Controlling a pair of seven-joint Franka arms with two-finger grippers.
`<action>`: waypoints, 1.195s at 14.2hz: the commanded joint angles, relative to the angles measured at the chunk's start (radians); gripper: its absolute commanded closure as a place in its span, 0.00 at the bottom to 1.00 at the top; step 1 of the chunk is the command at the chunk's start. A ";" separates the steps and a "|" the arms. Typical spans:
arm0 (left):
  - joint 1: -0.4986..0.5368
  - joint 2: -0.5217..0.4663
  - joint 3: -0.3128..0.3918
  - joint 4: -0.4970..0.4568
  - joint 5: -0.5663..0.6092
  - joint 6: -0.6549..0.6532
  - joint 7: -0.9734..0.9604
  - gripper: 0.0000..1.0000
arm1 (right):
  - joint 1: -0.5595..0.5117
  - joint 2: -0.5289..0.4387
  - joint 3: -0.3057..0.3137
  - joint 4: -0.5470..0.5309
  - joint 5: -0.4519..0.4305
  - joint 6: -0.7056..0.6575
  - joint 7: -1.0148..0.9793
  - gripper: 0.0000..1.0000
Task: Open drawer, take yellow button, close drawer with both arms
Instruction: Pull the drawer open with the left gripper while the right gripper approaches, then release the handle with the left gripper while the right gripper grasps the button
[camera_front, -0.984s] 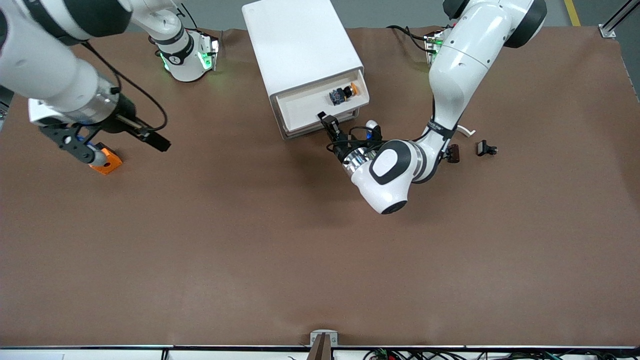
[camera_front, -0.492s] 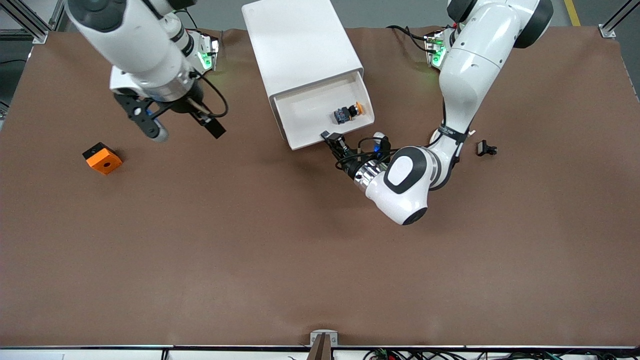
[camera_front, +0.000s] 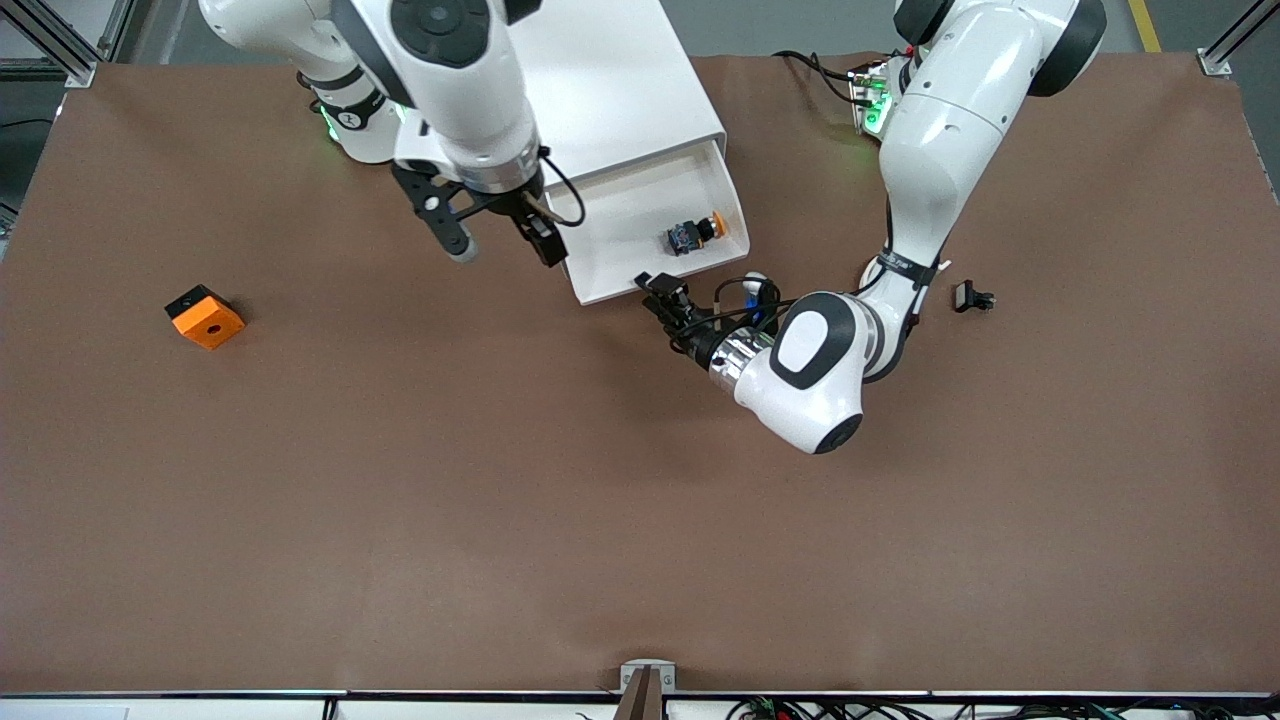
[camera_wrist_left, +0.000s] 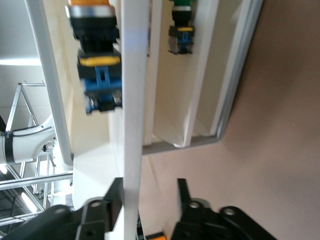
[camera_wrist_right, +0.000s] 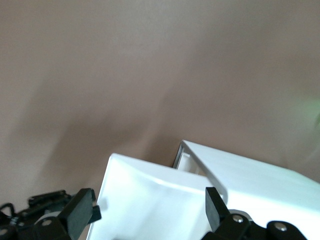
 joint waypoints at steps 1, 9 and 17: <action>0.043 -0.010 0.009 0.059 0.012 -0.012 0.005 0.00 | 0.052 0.036 -0.012 0.021 0.011 0.017 0.074 0.00; 0.115 -0.082 0.008 0.130 0.452 -0.007 0.170 0.00 | 0.159 0.158 -0.012 0.071 0.009 0.096 0.290 0.00; 0.103 -0.208 -0.003 0.121 0.874 -0.013 0.767 0.00 | 0.179 0.301 -0.012 0.223 0.054 0.108 0.339 0.00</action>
